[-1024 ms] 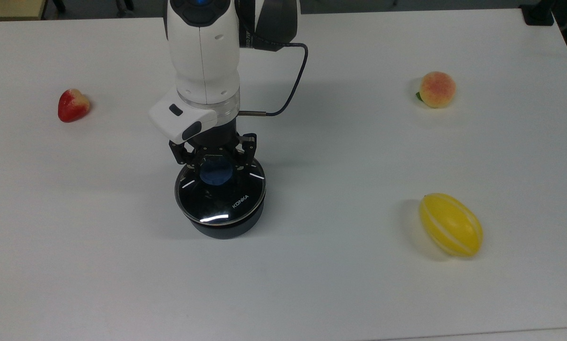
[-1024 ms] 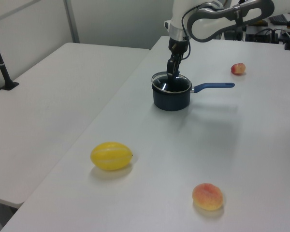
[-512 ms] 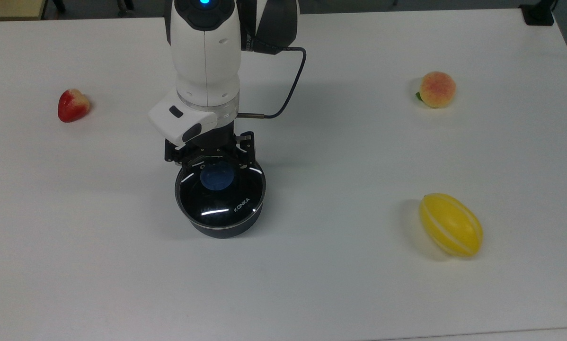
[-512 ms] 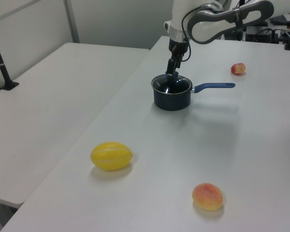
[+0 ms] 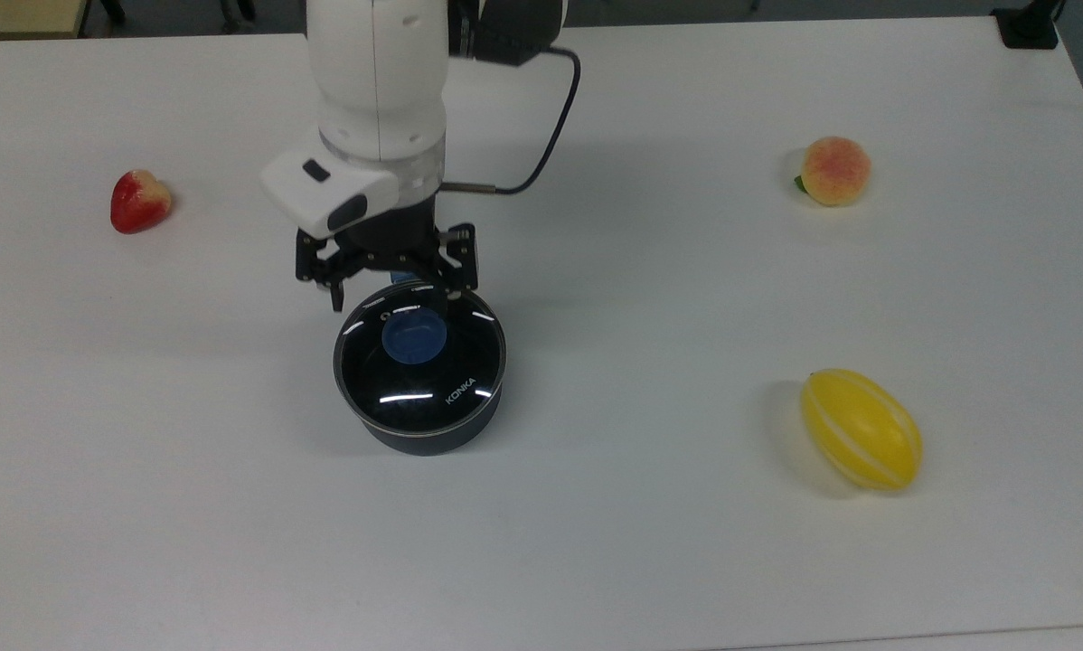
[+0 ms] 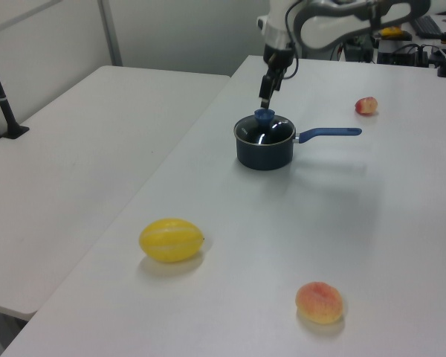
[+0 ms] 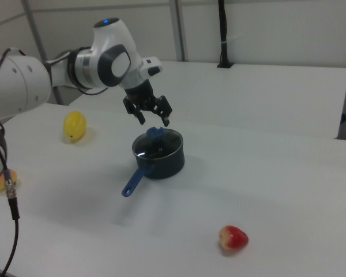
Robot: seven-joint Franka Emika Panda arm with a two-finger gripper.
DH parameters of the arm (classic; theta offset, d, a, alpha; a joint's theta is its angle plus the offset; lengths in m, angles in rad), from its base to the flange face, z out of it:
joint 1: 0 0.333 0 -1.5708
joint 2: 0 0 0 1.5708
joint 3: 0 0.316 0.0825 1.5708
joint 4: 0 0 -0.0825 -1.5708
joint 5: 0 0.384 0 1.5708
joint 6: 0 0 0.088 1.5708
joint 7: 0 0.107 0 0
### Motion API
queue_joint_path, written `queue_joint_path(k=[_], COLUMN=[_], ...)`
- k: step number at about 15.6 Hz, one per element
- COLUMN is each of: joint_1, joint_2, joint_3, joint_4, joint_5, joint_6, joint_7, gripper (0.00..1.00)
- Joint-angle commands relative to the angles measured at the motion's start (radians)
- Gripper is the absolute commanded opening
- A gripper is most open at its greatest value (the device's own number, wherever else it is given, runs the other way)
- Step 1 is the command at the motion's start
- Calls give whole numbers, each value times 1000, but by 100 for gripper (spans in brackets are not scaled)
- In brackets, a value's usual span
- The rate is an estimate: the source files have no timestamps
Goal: Close lid
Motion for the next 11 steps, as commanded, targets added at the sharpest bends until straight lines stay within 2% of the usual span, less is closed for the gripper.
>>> queue_joint_path(k=[1,3,5,7,9,11], joint_1=[4,10,16,14,14,14], joint_2=[-157,-226,-315,-405,-462,-521], joint_3=[3,6,8,4,-5,-8], joint_4=[-88,-114,-172,-217,-220,-229], joint_5=[4,11,22,103,170,197], joint_6=[-177,-279,-311,-356,-422,-509], joint_7=[19,21,22,28,28,30], gripper=[100,100,100,100,100,100])
